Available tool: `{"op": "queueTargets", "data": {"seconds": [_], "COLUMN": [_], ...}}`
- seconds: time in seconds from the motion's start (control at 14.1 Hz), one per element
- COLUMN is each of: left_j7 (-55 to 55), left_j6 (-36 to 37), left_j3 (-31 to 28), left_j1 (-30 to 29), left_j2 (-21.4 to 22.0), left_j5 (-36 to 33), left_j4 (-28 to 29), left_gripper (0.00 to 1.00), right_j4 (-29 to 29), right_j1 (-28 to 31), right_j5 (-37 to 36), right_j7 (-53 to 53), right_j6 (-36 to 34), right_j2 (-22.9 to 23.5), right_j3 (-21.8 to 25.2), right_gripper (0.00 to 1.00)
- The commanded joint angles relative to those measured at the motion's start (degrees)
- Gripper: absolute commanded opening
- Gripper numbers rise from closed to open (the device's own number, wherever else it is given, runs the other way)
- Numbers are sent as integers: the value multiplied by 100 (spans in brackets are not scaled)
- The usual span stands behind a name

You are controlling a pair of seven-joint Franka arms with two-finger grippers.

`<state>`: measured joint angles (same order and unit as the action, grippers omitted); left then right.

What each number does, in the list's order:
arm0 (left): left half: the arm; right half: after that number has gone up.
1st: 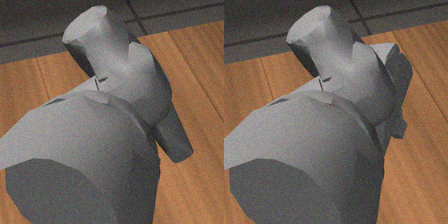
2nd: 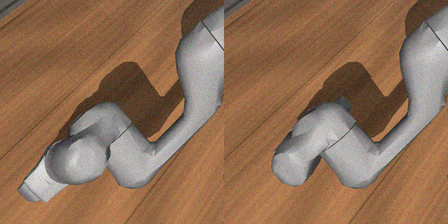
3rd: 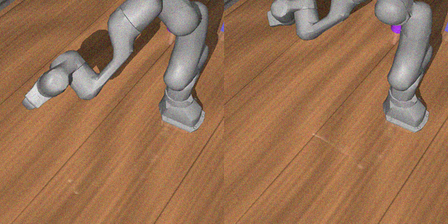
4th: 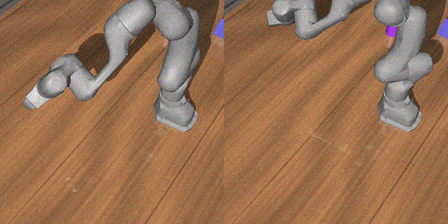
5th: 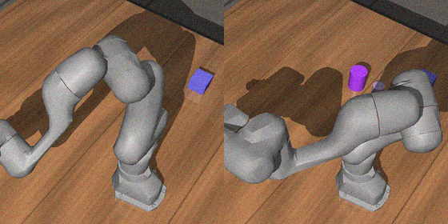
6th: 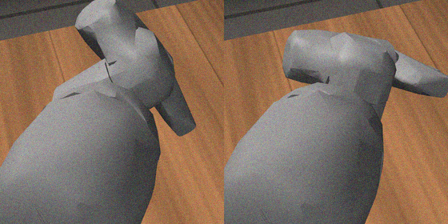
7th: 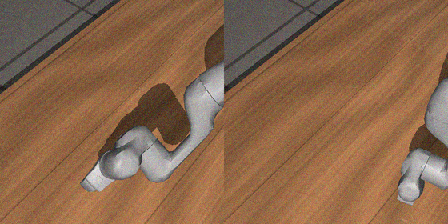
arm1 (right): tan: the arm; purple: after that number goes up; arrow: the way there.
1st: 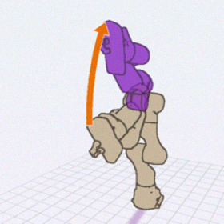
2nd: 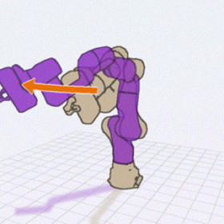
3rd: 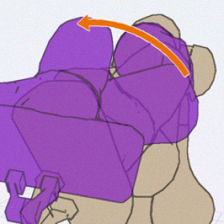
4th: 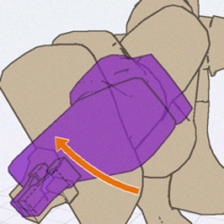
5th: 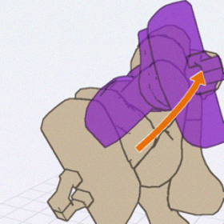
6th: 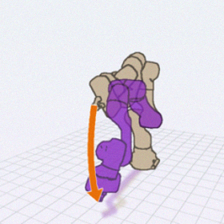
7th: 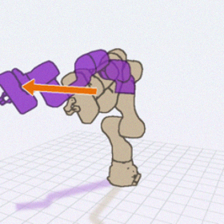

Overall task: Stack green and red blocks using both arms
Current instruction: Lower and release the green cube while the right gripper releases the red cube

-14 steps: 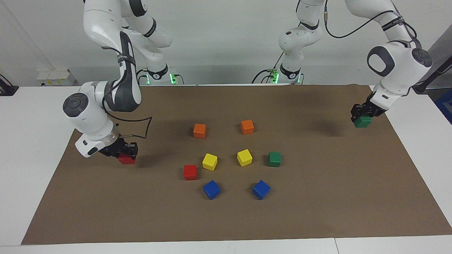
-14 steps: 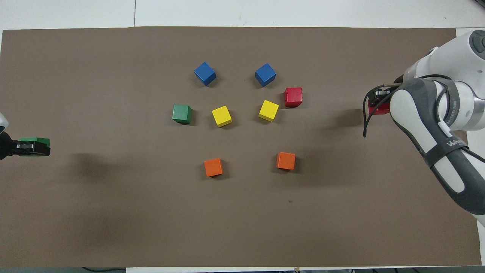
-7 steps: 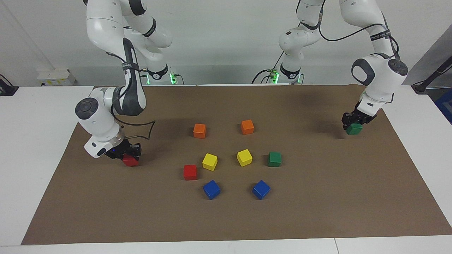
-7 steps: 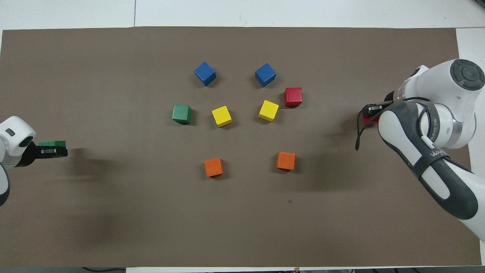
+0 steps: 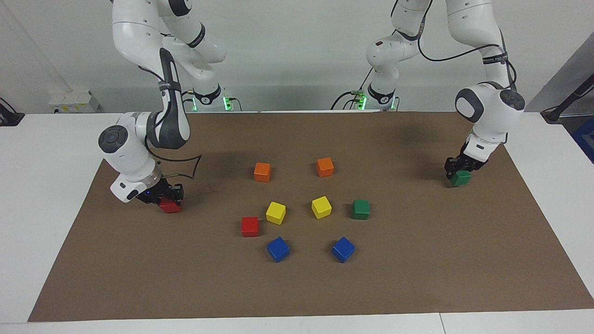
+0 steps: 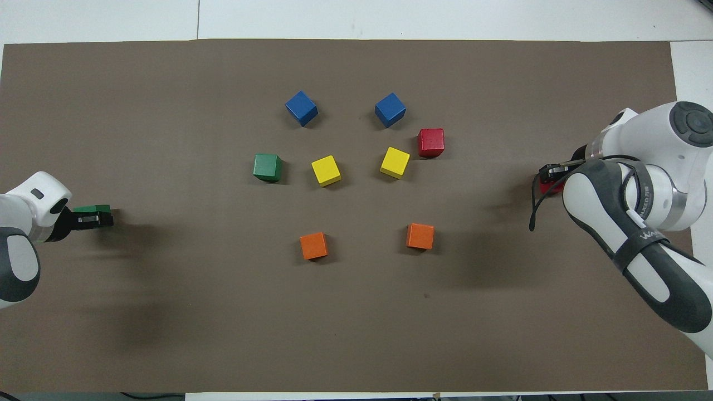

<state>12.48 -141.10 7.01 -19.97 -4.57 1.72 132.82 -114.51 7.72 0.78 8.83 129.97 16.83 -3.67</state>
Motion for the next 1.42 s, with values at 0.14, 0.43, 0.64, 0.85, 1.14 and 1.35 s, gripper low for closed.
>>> {"op": "queueTargets", "data": {"seconds": [0.14, 0.43, 0.64, 0.85, 1.14, 1.35], "left_j7": [-491, -527, -510, -475, -474, -483], "left_j6": [11, 250, 259, 293, 925, 1863], "left_j3": [-25, -25, -25, -25, -16, -7], "left_j1": [134, 134, 134, 143, 152, 265], "left_j2": [-307, -474, -501, -501, -448, -404], "left_j5": [21, 21, 12, 4, -14, -40], "left_j4": [-80, -212, -273, -361, -861, -1659], "left_gripper": [0, 0, 0, 100, 100, 100], "right_j4": [-344, -353, -266, 242, 1603, 2999], "right_j1": [133, 133, 133, 142, 45, -305], "right_j5": [1, 1, 1, 1, -16, -139], "right_j7": [163, 155, 137, 137, -186, -783], "right_j6": [266, 266, 161, -521, -2068, -2993], "right_j2": [-215, -215, -207, -259, -277, 205], "right_j3": [-64, -64, -64, -55, -64, -64], "right_gripper": [0, 100, 100, 100, 100, 100]}}
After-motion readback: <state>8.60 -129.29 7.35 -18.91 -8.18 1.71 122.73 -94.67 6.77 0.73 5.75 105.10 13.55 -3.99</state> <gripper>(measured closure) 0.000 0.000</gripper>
